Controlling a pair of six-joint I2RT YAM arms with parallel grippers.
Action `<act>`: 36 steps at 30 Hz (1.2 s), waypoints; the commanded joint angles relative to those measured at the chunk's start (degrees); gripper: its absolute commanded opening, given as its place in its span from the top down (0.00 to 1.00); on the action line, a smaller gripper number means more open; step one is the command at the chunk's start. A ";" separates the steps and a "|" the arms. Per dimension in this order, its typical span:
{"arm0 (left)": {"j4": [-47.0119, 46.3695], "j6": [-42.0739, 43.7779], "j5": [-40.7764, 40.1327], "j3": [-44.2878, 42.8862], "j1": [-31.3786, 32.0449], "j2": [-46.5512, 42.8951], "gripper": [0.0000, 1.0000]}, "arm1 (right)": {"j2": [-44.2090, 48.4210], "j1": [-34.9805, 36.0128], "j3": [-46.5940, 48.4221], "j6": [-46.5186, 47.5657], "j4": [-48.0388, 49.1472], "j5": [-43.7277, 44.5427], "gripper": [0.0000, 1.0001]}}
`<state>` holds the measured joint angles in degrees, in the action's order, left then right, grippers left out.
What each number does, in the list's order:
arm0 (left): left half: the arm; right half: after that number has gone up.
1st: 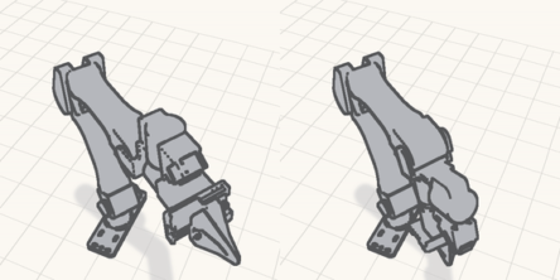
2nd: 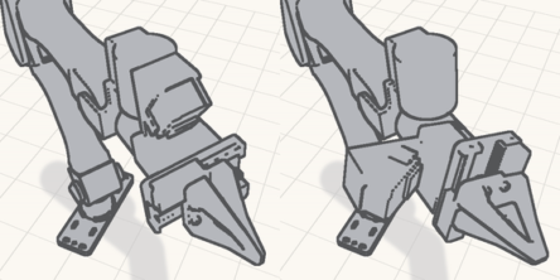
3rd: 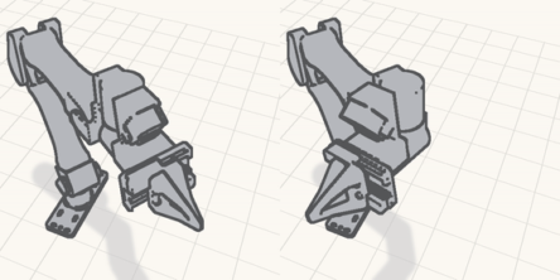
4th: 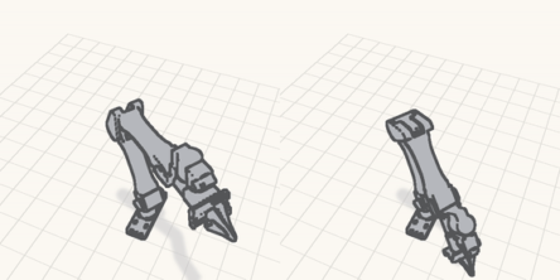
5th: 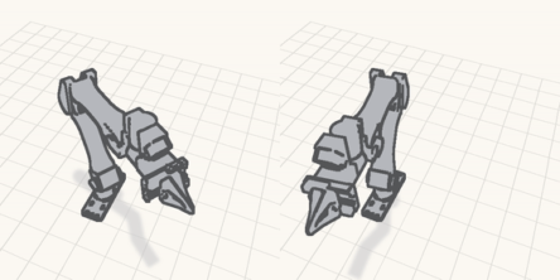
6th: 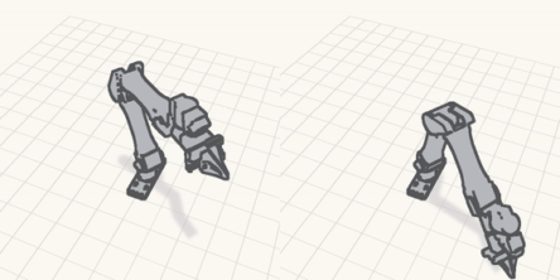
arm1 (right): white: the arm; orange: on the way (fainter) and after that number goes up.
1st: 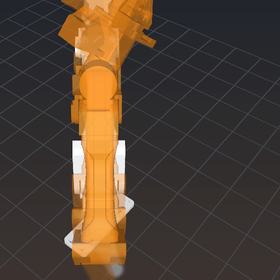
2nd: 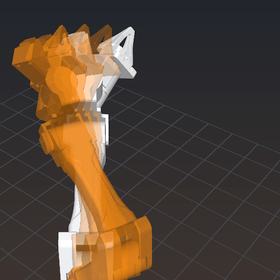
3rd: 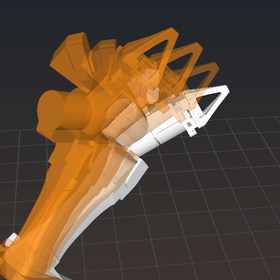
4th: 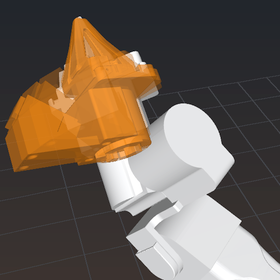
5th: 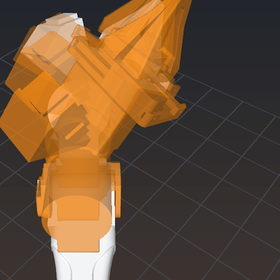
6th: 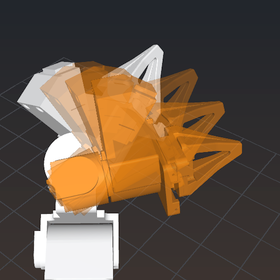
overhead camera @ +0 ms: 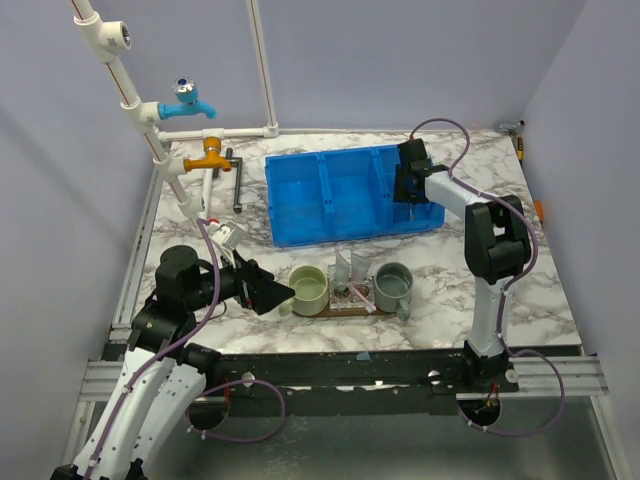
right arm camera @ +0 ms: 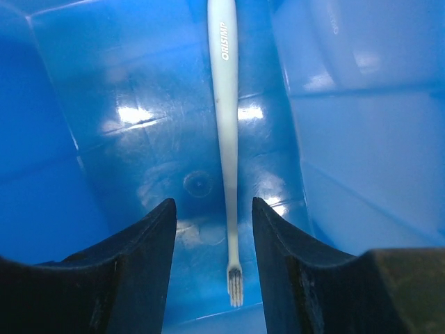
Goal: Prepare toiletry sets of a toothbrush and toothpaste on the tray
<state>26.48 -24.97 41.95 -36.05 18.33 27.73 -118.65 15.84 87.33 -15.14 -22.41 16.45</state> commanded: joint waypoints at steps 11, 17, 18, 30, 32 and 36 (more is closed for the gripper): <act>-1.08 1.07 -0.59 0.59 -0.22 0.66 0.01 | -3.46 -1.16 0.63 -0.88 -0.79 -3.58 0.50; -1.17 1.07 -0.38 0.58 -0.22 0.92 0.01 | -3.86 -1.16 -0.38 -0.80 -0.72 -5.42 0.60; -1.21 1.07 -0.31 0.58 -0.22 0.92 0.01 | -3.93 -1.17 -0.47 -0.86 -0.70 -5.77 0.63; -1.08 1.07 -0.55 0.59 -0.22 0.88 0.01 | -2.57 -1.19 -0.52 -0.19 -0.70 -7.13 1.00; -1.12 1.04 -0.58 0.58 -0.22 0.88 0.01 | -1.59 -1.20 -0.20 -0.23 -0.71 -7.04 1.00; -0.99 1.07 -0.65 0.58 -0.22 0.88 0.01 | 1.41 -1.16 0.06 -0.29 -0.88 -6.98 1.00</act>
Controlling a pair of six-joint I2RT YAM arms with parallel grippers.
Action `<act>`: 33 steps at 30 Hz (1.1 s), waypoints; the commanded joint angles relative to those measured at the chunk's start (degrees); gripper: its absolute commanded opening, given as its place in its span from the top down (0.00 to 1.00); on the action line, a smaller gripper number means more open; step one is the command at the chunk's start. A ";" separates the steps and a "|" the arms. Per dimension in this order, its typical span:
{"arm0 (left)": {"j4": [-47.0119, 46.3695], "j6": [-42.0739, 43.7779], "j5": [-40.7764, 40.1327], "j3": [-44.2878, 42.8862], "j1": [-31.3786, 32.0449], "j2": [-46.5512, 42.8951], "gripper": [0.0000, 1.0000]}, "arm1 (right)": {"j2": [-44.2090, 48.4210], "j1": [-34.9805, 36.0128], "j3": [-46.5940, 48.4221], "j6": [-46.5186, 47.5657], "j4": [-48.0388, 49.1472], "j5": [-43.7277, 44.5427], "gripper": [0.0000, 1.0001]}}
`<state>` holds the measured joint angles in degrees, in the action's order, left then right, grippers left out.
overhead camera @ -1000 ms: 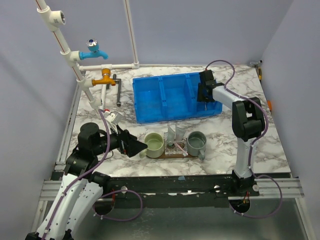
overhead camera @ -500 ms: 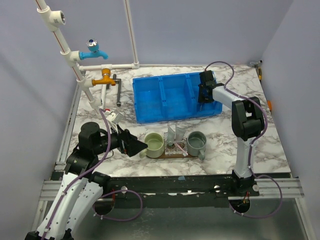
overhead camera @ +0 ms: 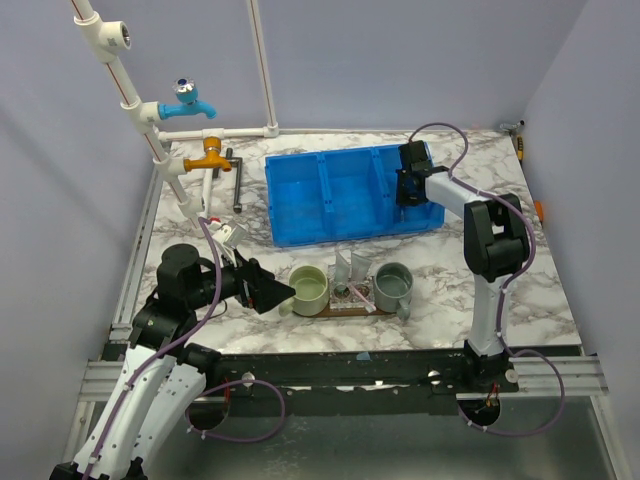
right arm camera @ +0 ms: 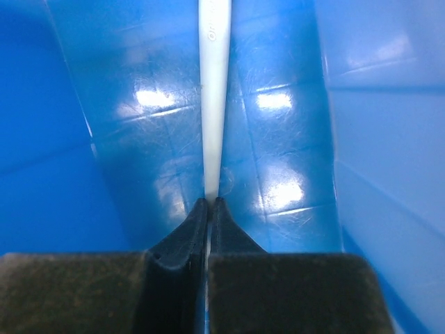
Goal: Prepare toiletry sets of a toothbrush and toothpaste on the tray
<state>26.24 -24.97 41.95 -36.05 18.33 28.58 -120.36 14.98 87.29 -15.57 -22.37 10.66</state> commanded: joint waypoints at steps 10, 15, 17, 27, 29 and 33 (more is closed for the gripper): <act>-0.93 0.89 -0.81 0.52 -0.22 0.07 0.01 | 12.29 -0.31 -2.22 0.35 -0.40 -1.29 1.00; -0.97 0.72 -0.70 0.44 -0.22 -0.02 0.01 | 17.53 -0.35 -4.10 -0.05 -0.49 -3.95 1.00; -0.88 0.63 -0.80 0.42 -0.22 0.03 0.01 | 19.62 -0.31 -4.81 -0.15 -0.65 -6.22 1.00; -2.03 -1.38 0.89 -0.48 -0.22 1.42 0.01 | 31.93 -0.15 -10.69 -1.72 1.20 -19.20 1.00; -3.33 -2.75 1.86 -0.42 -0.22 2.01 0.01 | 34.73 0.25 -12.33 -3.09 2.24 -22.26 1.00; -7.09 -6.30 4.37 -0.28 -0.27 2.85 0.01 | 40.24 3.18 -15.90 -6.58 5.53 -27.19 1.00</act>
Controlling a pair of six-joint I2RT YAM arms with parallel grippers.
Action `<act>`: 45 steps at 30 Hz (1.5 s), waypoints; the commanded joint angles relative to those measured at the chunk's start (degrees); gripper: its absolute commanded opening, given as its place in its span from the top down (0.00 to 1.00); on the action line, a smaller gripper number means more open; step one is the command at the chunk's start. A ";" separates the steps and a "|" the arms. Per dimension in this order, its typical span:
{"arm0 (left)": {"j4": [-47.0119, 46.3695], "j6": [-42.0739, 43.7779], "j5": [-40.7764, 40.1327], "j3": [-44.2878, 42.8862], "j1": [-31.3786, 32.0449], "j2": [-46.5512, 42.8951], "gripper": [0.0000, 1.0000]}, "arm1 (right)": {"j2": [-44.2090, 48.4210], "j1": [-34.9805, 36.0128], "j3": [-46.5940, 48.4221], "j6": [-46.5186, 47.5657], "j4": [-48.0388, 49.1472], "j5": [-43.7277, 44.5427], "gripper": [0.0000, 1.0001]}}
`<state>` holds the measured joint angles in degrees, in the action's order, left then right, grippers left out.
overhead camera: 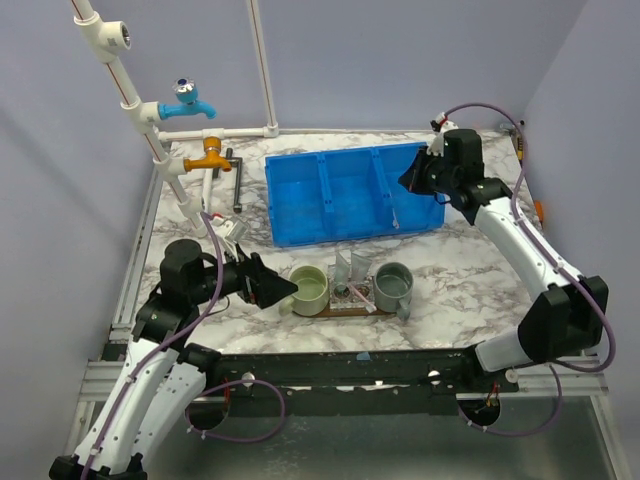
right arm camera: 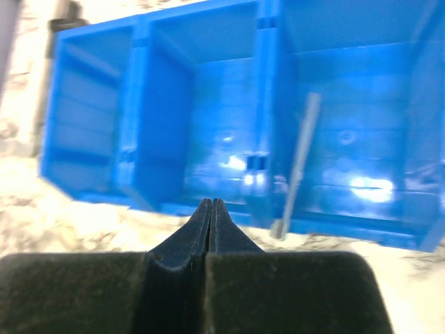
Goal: Prepare toiletry sets of a toothbrush and toothpaste on the tray
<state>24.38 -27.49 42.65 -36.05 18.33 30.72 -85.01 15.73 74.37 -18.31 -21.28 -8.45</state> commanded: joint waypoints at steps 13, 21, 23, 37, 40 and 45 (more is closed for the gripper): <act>-5.59 -5.22 3.94 -1.04 -0.18 0.42 0.01 | 8.07 6.86 -2.60 -3.78 0.44 5.41 0.99; -2.82 -3.74 3.05 -0.52 -0.22 -1.35 0.01 | 5.31 6.86 -1.23 -2.77 -2.68 15.15 0.81; -2.34 -3.46 2.97 -0.47 -0.22 -1.52 0.01 | 4.09 6.87 -0.43 -2.00 -3.99 17.67 0.78; 1.10 0.03 1.30 0.05 -0.22 -2.43 0.01 | -5.11 6.19 -1.33 -0.33 -4.98 23.30 0.58; 1.50 0.50 1.12 0.22 -0.22 -2.44 0.01 | -7.18 5.58 -1.29 -0.32 -4.42 23.30 0.57; 1.66 0.85 0.83 0.60 -0.22 -2.77 0.01 | -10.04 3.76 -0.76 -0.16 -3.47 22.29 0.57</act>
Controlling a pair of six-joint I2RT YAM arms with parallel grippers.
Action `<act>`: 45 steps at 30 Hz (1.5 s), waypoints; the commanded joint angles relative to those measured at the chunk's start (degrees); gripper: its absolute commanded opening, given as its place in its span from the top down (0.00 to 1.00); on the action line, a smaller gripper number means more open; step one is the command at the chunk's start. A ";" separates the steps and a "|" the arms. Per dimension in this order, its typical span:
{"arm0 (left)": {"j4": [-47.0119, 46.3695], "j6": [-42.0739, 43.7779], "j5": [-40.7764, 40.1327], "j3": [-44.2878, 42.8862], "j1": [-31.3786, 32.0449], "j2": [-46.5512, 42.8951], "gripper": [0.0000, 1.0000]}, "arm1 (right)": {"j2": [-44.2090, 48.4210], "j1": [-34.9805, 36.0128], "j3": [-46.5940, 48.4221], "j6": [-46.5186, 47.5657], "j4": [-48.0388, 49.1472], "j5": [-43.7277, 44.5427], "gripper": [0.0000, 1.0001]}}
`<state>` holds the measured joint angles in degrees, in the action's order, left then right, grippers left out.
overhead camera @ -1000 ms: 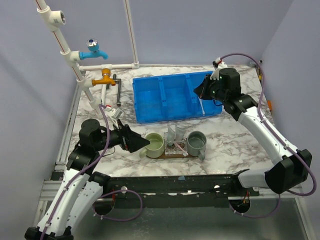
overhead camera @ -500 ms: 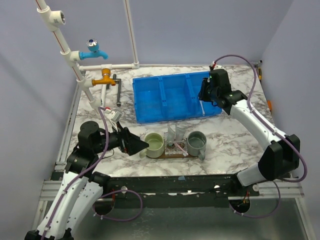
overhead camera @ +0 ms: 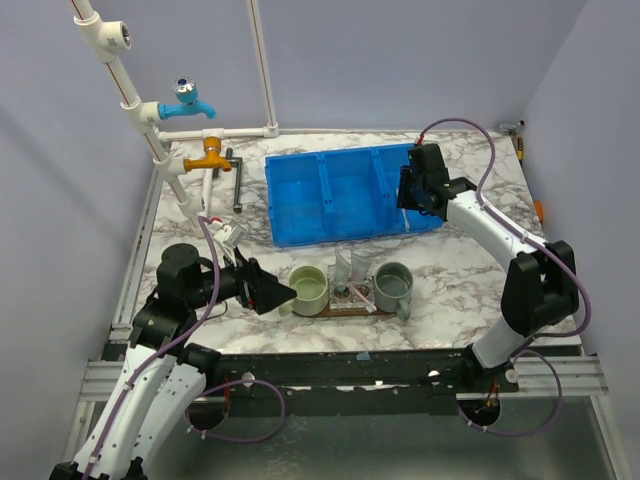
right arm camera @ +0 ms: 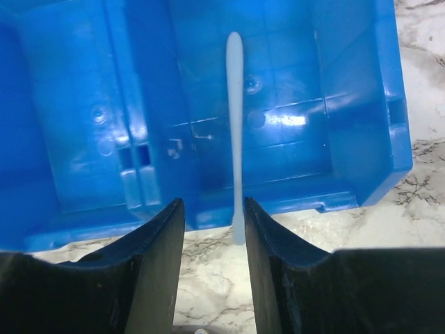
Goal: Prepare toiletry sets of a toothbrush and toothpaste on the tray
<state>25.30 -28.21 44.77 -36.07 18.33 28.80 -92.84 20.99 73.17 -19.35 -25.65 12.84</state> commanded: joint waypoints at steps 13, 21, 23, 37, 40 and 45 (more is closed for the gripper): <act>0.36 1.75 -1.44 1.16 -0.22 -0.24 0.01 | -10.74 -3.15 3.59 1.52 1.39 -3.38 0.54; 0.22 1.84 -1.09 1.18 -0.22 0.12 0.01 | -14.53 -3.42 5.48 1.69 1.22 -4.77 0.54; 0.28 1.84 -1.05 1.15 -0.18 0.04 0.01 | -15.15 -3.50 5.82 1.84 1.22 -4.41 0.54; 0.36 1.93 -1.40 1.14 -0.22 -0.13 0.01 | -18.61 -3.68 7.78 2.39 0.51 -4.06 0.66; 0.45 1.93 -1.32 1.12 -0.22 -0.23 0.01 | -18.87 -3.68 8.11 2.51 0.36 -4.05 0.71; 0.45 1.93 -1.19 1.12 -0.22 -0.32 0.01 | -18.16 -3.66 8.83 2.61 -0.23 -4.23 0.95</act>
<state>25.91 -27.14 44.27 -35.18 18.33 28.82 -110.63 17.54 79.75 -16.99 -25.19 9.28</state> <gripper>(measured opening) 0.988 0.114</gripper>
